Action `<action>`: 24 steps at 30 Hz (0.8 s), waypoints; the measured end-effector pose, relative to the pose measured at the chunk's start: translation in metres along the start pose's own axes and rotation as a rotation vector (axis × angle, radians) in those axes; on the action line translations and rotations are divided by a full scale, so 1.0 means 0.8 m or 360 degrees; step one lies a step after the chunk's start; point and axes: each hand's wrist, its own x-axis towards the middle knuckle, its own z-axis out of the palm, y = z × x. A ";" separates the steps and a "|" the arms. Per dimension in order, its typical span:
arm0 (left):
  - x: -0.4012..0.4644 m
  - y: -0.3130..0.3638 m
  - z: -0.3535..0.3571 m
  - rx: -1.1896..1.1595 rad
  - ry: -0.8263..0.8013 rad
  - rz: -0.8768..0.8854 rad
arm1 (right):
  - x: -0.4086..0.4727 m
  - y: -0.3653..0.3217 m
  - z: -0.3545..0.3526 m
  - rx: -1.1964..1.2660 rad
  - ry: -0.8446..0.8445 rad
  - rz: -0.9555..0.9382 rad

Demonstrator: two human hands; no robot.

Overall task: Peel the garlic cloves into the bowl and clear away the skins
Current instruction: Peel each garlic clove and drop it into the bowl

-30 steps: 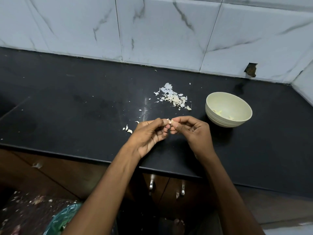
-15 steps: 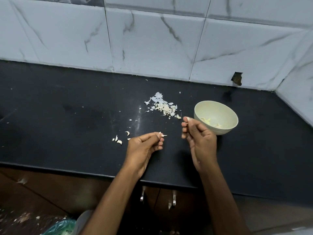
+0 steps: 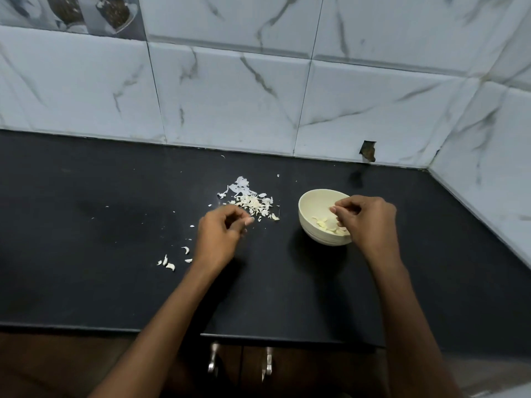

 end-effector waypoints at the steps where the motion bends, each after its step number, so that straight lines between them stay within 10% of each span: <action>1: 0.009 0.000 -0.001 0.0144 -0.0004 0.0101 | 0.004 0.003 0.000 -0.0093 -0.0023 -0.0041; 9: 0.053 -0.005 -0.009 0.0681 -0.0437 0.0281 | -0.001 -0.005 -0.003 -0.0137 0.0030 -0.0213; 14: 0.051 -0.007 -0.024 0.0430 0.0200 0.0366 | -0.029 -0.057 0.036 0.0462 -0.0188 -0.0174; 20: 0.047 -0.015 -0.068 0.0290 -0.0260 0.0164 | -0.035 -0.110 0.124 0.0380 -0.0416 -0.0433; 24: 0.048 -0.039 -0.106 0.0337 -0.0062 0.0262 | -0.034 -0.127 0.170 0.0122 -0.0438 -0.0429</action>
